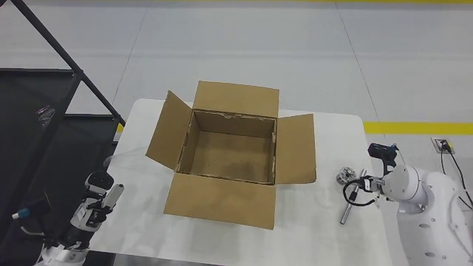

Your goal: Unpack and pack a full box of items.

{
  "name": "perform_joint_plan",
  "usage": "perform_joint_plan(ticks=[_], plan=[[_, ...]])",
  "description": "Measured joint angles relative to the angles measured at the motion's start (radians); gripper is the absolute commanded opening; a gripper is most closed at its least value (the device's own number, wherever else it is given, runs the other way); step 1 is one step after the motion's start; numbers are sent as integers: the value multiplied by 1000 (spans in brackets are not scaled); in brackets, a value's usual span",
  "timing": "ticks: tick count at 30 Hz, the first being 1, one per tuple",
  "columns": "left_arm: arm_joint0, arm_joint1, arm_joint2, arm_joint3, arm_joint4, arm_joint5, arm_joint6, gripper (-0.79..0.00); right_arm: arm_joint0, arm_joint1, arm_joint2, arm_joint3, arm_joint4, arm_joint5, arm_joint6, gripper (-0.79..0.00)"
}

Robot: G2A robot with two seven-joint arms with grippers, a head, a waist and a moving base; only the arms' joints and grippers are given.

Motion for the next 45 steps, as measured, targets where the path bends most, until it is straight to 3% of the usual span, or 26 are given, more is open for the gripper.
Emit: perform_joint_plan(ticks=[1,4,6,7,8,19,45], plan=[[0,0,0,0,0,0,0,0,-3,1,-2,10,-2,-5,-5,-142],[0,0,0,0,0,0,0,0,-11,2,-4,38,2,-6,-23,-182],[0,0,0,0,0,0,0,0,-15,4,-2,49,14,-10,-30,-280],[0,0,0,0,0,0,0,0,-16,5,-1,52,18,-12,-33,-369],[0,0,0,0,0,0,0,0,-19,5,0,54,23,-13,-37,-394],[0,0,0,0,0,0,0,0,-35,3,-47,68,40,29,-84,-437],[0,0,0,0,0,0,0,0,42,0,-132,216,46,101,-131,-551]])
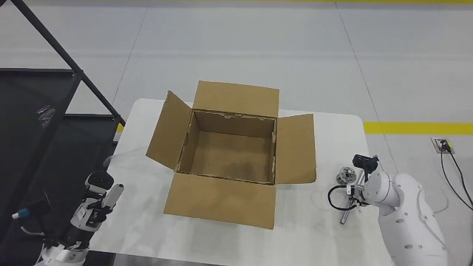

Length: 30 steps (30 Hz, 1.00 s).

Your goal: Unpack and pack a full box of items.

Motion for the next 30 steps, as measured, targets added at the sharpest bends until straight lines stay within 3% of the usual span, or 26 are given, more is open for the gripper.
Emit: perform_joint_plan(ticks=[6,9,16,30], plan=[[0,0,0,0,0,0,0,0,12,-1,-16,27,5,7,-9,-585],[0,0,0,0,0,0,0,0,16,-1,-20,35,8,10,-12,-782],[0,0,0,0,0,0,0,0,17,6,6,9,9,22,-24,-785],[0,0,0,0,0,0,0,0,30,31,131,-351,23,71,-2,-785]])
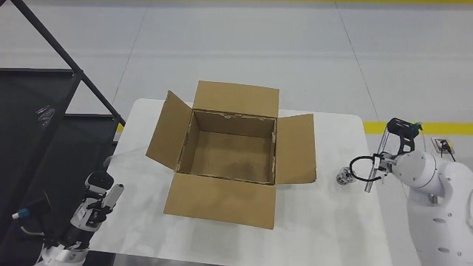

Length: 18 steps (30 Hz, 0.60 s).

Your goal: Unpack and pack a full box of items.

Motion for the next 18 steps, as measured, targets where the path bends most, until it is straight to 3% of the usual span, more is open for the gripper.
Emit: perform_joint_plan(ticks=[4,11,18], plan=[[0,0,0,0,0,0,0,0,24,-9,-40,-98,72,33,-38,-785],[0,0,0,0,0,0,0,0,82,-38,-206,-227,194,110,-173,-785],[0,0,0,0,0,0,0,0,175,-74,-447,-203,245,130,-263,-785]])
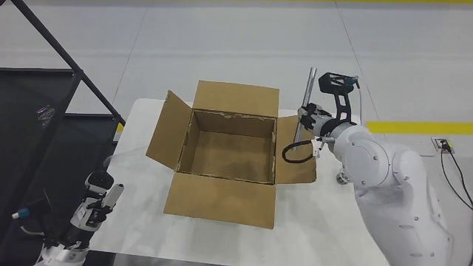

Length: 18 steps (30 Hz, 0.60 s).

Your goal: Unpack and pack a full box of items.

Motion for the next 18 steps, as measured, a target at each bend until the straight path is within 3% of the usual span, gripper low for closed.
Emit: perform_joint_plan(ticks=[8,18], plan=[[0,0,0,0,0,0,0,0,122,-54,-216,163,92,53,-79,-785],[0,0,0,0,0,0,0,0,123,-54,-215,163,91,54,-78,-785]])
